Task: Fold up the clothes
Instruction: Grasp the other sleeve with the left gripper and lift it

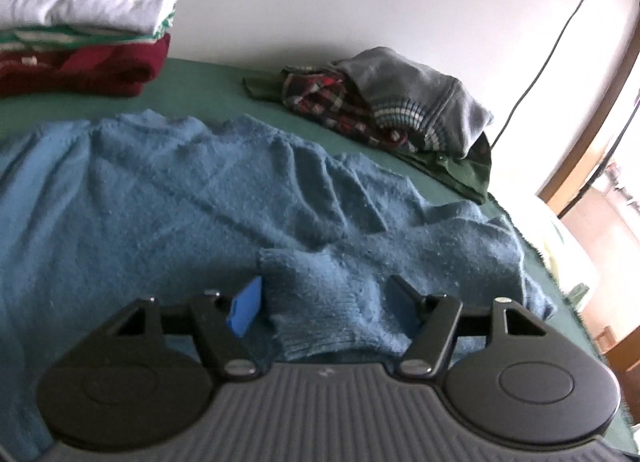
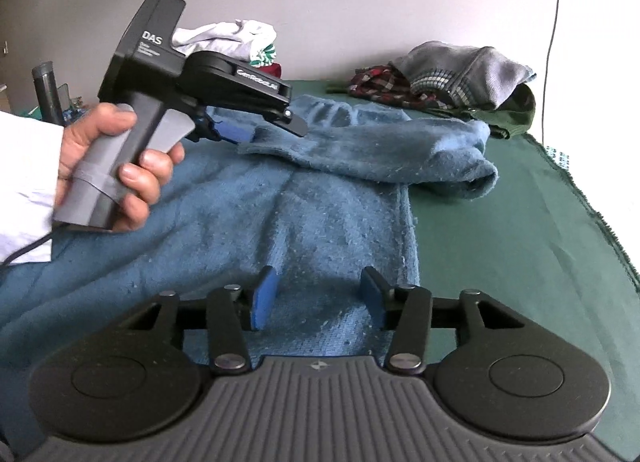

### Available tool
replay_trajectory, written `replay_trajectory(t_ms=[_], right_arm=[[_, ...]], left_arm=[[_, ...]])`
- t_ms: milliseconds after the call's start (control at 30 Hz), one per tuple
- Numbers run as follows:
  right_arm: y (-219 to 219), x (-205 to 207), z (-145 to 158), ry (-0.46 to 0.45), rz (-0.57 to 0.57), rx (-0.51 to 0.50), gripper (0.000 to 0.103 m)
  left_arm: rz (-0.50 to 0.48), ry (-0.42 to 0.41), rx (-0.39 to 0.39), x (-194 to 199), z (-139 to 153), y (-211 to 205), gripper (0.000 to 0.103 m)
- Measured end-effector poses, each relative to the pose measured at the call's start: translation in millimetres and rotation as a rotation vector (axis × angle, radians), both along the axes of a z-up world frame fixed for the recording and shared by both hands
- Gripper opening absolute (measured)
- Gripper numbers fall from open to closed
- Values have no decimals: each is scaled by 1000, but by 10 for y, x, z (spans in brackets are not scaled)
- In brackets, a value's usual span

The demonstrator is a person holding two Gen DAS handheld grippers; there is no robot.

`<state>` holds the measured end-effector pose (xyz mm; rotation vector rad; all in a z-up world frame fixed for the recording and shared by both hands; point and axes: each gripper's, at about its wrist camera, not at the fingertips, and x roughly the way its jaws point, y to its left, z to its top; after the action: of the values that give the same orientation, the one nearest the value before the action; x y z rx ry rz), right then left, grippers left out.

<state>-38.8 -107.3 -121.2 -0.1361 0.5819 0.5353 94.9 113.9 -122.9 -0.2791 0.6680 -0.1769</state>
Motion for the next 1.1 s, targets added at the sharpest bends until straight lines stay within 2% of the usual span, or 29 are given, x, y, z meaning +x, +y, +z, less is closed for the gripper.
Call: replay_trajectory(t_ms=[67,100,133,267,367,533,800,833,933,1100], right_arm=[[10,-6,1,0,6,-1,56],[14,-7,2,1,8,-1,57],[15,-10,2,1,11,0,58],[14,-24,1,2,21,2,66],[14,-35,0,2,28,4,67],[2,-49,2,2,33,7,67],[-26,-60,41,7,16,5,67],[-51,-59,77,23,1,14,63],[-161,-101,170,48,-57,19,62],[-386,-244,282,63,-169,-9,61]], left_arm=[[12,-3,35,-17,8,-73,54],[14,0,46,-18,10,-101,29],[15,3,56,-18,11,-127,14],[18,-7,139,-47,68,-287,11],[17,-67,186,-87,219,-379,10],[12,-163,222,-43,626,-339,10],[81,-255,307,156,1292,215,10],[99,-268,323,157,1355,316,10],[153,-271,370,144,1466,624,10],[198,-232,382,20,1433,988,10]])
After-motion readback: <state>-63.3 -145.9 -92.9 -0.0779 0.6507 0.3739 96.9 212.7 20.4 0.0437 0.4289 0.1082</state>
